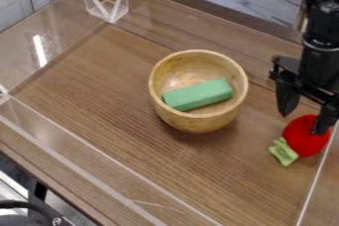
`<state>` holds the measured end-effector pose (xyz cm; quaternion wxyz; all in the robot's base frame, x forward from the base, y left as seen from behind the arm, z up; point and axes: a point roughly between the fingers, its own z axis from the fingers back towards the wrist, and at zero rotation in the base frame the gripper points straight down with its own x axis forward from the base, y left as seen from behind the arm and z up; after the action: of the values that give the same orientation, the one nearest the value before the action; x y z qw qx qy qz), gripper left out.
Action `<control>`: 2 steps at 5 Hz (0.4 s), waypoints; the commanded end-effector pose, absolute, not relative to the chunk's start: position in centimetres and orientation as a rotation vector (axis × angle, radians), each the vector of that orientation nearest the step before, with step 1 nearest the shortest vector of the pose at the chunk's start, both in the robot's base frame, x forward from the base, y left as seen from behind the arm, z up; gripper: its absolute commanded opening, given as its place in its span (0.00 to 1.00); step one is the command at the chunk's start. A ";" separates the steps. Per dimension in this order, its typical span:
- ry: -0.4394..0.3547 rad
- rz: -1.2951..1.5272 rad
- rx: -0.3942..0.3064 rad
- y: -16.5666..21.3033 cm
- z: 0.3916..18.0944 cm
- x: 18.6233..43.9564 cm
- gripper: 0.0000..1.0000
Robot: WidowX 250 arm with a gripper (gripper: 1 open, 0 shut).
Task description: Move the red fruit to the right
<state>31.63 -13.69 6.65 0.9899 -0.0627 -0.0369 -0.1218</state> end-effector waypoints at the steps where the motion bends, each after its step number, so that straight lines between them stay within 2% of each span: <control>1: -0.154 -0.225 -0.137 -14.1 8.7 32.8 0.00; 2: -0.162 -0.225 -0.133 -13.7 8.2 33.2 0.00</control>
<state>32.36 -13.71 6.38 0.9904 -0.0598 -0.0489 -0.1150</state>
